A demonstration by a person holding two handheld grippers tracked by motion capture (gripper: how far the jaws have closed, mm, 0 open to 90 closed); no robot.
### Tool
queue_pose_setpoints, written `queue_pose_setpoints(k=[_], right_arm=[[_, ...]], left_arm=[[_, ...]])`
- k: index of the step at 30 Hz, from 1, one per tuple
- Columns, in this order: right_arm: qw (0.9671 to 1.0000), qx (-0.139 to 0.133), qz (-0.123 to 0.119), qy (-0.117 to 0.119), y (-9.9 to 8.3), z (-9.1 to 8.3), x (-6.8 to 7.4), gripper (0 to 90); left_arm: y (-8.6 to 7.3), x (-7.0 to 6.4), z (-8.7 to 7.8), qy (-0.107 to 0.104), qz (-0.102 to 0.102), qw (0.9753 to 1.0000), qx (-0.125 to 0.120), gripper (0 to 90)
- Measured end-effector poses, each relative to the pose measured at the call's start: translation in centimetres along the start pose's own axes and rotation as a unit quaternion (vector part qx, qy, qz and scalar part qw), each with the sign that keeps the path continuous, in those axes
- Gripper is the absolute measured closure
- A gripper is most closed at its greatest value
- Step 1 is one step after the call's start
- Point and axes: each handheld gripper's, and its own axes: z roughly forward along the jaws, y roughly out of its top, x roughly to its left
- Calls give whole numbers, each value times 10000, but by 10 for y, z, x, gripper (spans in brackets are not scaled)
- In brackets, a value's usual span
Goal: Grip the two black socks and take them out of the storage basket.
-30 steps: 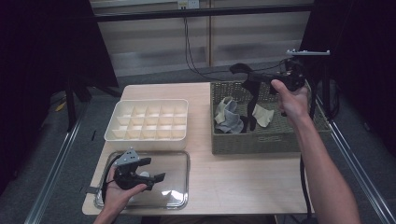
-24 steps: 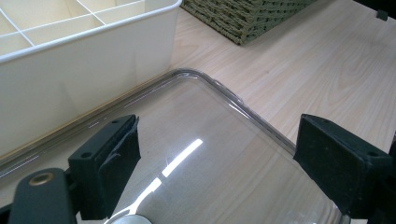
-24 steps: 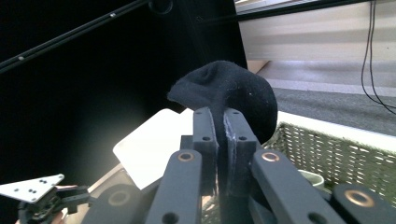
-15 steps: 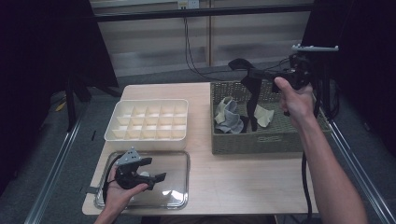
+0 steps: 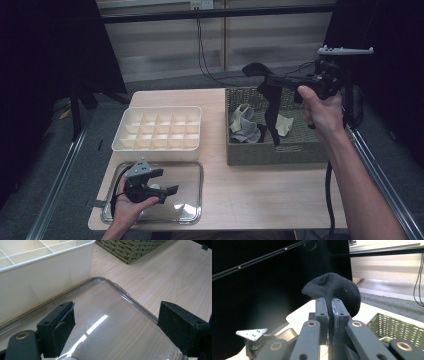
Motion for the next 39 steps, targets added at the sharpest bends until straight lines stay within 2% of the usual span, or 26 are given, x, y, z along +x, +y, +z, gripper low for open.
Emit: queue_pose_setpoints(k=[10,20,23,25,26,28,31,36,39], right_arm=[[9999,6,-52,108,-14,-14,24,851],[9996,15,166,227,-53,-29,29,851],[9996,99,175,191,-61,-32,33,851],[9995,141,186,191,-67,-32,34,851],[9995,169,192,187,-70,-32,34,851],[9993,220,220,199,-79,-31,33,851],[9992,252,243,188,-95,-28,30,850],[9977,504,425,161,-128,-13,19,849],[9966,586,530,222,-143,-6,16,849]], left_arm=[[0,-2,1,-1,4,10000,-16,141],[4,-2,5,3,-19,10000,-24,144],[7,-3,10,-28,58,10000,19,144],[10,-4,15,31,143,9999,73,145],[12,-5,17,-45,132,9999,32,145],[16,-7,19,-37,243,9997,60,144],[21,-8,21,-100,231,9997,-8,144],[29,-12,27,-177,239,9996,-9,150],[34,-17,31,-323,277,9991,17,160]])
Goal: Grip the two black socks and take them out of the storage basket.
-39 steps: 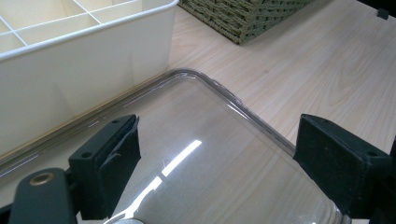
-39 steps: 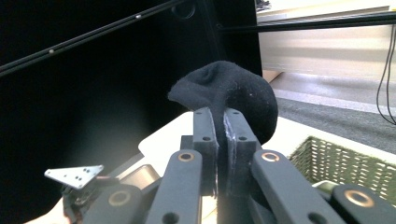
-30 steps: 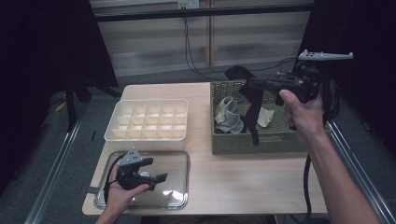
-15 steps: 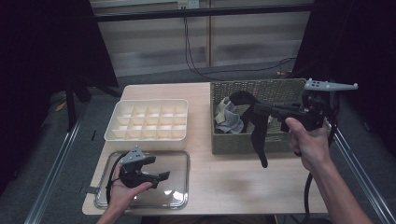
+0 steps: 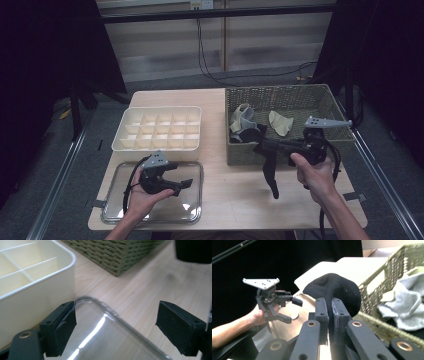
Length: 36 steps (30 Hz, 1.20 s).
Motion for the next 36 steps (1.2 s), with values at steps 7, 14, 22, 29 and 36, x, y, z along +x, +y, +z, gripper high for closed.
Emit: queue_pose_setpoints(k=[7,14,22,29,36], right_arm=[[9995,263,185,74,-26,23,-9,849],[9987,416,250,131,-41,45,-14,849],[9960,830,279,203,-65,72,-14,848],[9937,1058,284,221,-84,86,-16,843],[9906,1323,256,235,-96,101,-15,828]], left_arm=[[7,-7,12,-96,-21,10000,17,173],[6,-8,16,-103,-38,9999,49,207],[2,-14,18,-163,71,9998,55,260],[4,-20,18,-240,208,9995,43,337],[5,-21,20,-240,206,9994,100,362]])
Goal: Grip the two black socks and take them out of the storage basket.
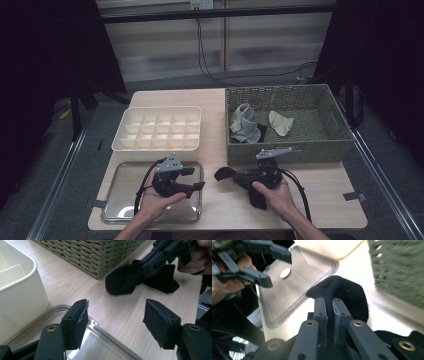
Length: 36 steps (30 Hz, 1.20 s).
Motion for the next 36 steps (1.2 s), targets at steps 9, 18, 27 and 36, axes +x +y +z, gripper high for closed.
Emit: queue_pose_setpoints(k=[9,18,27,36], right_arm=[[9999,144,-65,-18,-3,3,5,673],[9996,-111,21,-267,-9,-26,4,642],[9975,-188,243,-644,-29,-59,-7,706],[9942,-54,343,-1022,-43,-71,-22,664]], left_arm=[[4,7,7,-233,-222,9995,-48,448],[14,9,32,-357,-25,9991,235,551],[10,0,59,-532,247,9960,679,608],[0,-1,70,-611,389,9913,1098,675]])
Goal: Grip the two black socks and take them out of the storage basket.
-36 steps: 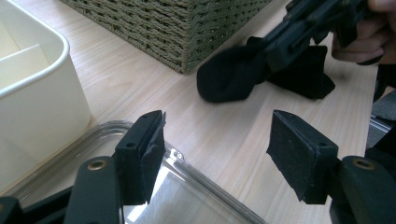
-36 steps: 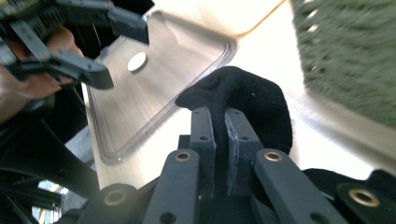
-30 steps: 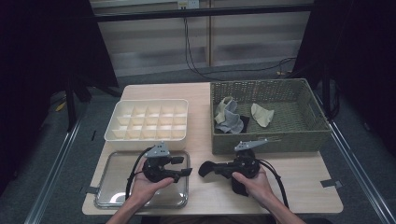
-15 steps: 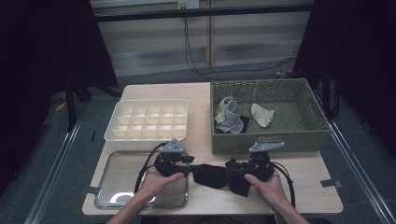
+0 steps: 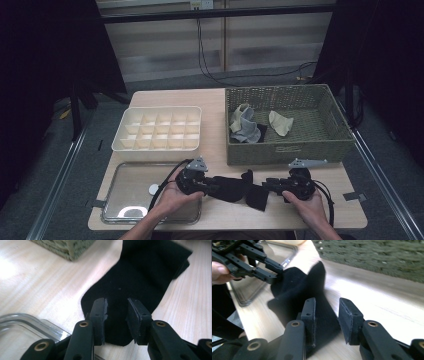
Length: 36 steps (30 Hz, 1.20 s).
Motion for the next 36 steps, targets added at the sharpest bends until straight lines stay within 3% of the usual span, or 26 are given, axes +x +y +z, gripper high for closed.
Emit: queue_pose_setpoints(k=[2,3,9,10,11,12,14,15,20,23,24,25,26,27,28,31,32,36], right_arm=[[9999,94,10,-60,-2,2,-2,653],[9999,134,8,-90,-3,3,-3,645],[9989,398,-76,-250,-5,10,0,625],[9986,450,-65,-278,-5,11,-1,640],[9984,482,-39,-293,-5,13,-1,657],[9984,487,20,-279,-5,13,-1,689],[9982,544,11,-267,-5,15,-3,814],[9981,550,18,-272,-5,15,-4,835],[9985,354,87,-400,-5,4,-11,853],[9983,291,121,-490,-5,-1,-15,853],[9981,252,164,-538,-5,-3,-17,853],[9980,237,135,-562,-5,-5,-18,853],[9976,239,120,-636,-6,-8,-20,853],[9974,211,142,-668,-6,-11,-22,853],[9973,198,180,-688,-7,-14,-24,853],[9964,93,358,-765,-9,-25,-31,853],[9962,42,364,-788,-10,-28,-33,853],[9954,40,422,-854,-14,-33,-38,853]], left_arm=[[-2,-1,2,9,83,10000,55,674],[-3,-1,3,-10,3,10000,-58,671],[-5,-1,2,-64,-87,9999,-105,672],[-5,-1,0,-31,-27,10000,20,672],[-6,-1,2,-54,-45,9999,-77,672],[-5,-1,1,-42,27,10000,1,672],[-5,-1,0,-28,45,10000,63,673],[-5,-1,0,-41,11,10000,23,672],[-7,-3,-1,-78,-44,10000,20,670],[-9,-5,-2,-86,-199,9998,-36,665],[-10,-6,-2,-90,-148,9998,-18,664],[-10,-7,-4,5,-161,9999,26,664],[-12,-8,-3,-100,-212,9997,-63,663],[-12,-9,-4,0,-193,9998,-4,656],[-13,-9,-4,-116,-209,9997,-70,651],[-12,-8,-5,-48,-244,9997,17,648],[-13,-7,-4,-164,-257,9995,-83,648],[-14,-9,-5,-170,-249,9995,-35,648]])
